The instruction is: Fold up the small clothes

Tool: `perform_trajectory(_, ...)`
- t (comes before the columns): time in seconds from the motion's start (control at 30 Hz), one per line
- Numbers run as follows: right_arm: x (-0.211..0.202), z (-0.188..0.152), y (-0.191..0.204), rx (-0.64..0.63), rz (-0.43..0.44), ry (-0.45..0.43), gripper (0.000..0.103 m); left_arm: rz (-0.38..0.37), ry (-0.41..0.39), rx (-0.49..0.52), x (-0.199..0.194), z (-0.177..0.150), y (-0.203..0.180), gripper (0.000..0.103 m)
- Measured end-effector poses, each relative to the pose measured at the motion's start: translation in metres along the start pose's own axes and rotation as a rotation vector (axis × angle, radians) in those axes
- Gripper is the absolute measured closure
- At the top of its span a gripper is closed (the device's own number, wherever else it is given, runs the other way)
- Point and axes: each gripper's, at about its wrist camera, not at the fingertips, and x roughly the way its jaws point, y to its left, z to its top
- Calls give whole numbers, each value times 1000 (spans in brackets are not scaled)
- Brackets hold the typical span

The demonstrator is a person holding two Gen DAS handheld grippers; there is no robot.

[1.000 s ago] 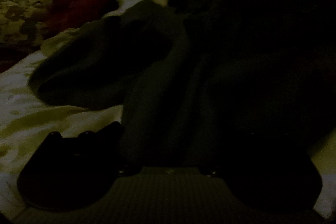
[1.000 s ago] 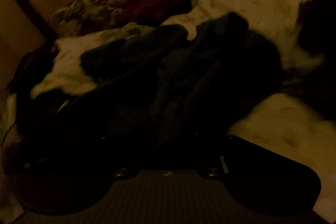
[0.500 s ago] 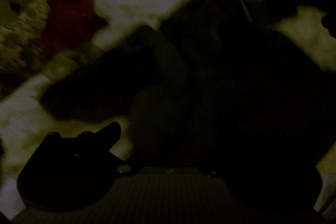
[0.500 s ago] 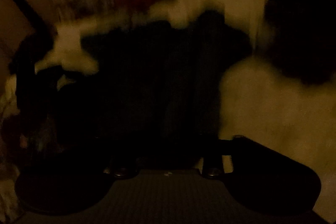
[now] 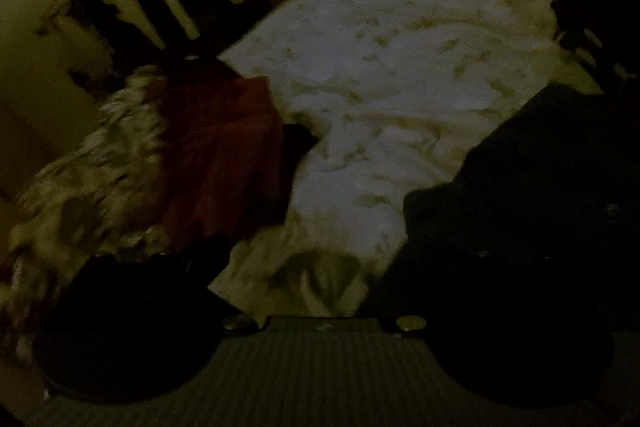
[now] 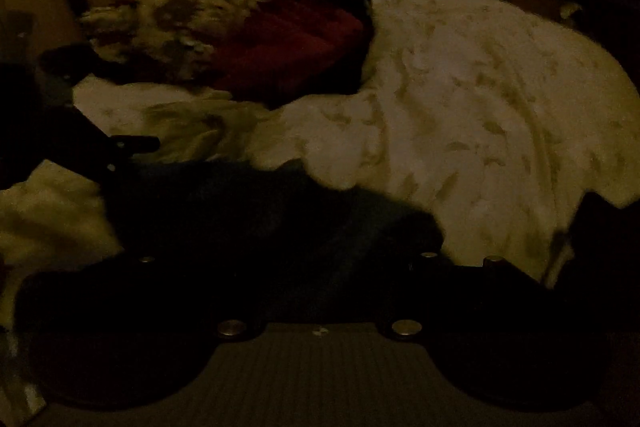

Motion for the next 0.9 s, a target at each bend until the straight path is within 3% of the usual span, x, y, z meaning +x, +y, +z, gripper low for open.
perform_trajectory(0.17, 71, 36, -50, 99, -25, 57, 0, -111, 123, 102, 85, 13, -25, 0)
perform_trajectory(0.37, 143, 35, -73, 91, 33, 206, 0, -257, 125, 126, 112, -2, -42, 2)
perform_trajectory(0.4, 152, 31, -75, 80, 37, 241, 0, -288, 130, 128, 115, -6, -43, 13)
perform_trajectory(0.43, 156, 28, -77, 87, 64, 262, 9, -334, 147, 120, 118, -10, -42, 32)
perform_trajectory(0.5, 158, 20, -81, 126, 179, 281, 31, -438, 196, 87, 125, -18, -38, 56)
perform_trajectory(0.53, 157, 17, -83, 142, 210, 280, 42, -453, 209, 77, 129, -22, -38, 65)
perform_trajectory(0.57, 154, 14, -84, 156, 223, 275, 52, -435, 208, 74, 131, -24, -37, 70)
perform_trajectory(0.6, 150, 11, -86, 165, 226, 268, 73, -417, 202, 72, 131, -25, -35, 82)
perform_trajectory(0.63, 147, 10, -86, 160, 230, 267, 80, -400, 197, 62, 131, -26, -32, 91)
perform_trajectory(0.73, 129, 11, -87, 186, 238, 200, 83, -388, 145, -1, 118, -22, -11, 95)
perform_trajectory(0.8, 116, 16, -87, 187, 243, 169, 84, -345, 59, -8, 102, -19, 5, 94)
perform_trajectory(0.83, 110, 18, -83, 156, 236, 164, 84, -325, 21, -11, 96, -17, 11, 81)
perform_trajectory(0.87, 104, 20, -79, 141, 234, 162, 84, -299, -2, -3, 94, -16, 13, 64)
perform_trajectory(0.9, 102, 21, -79, 148, 242, 166, 84, -276, -3, 7, 95, -14, 12, 17)
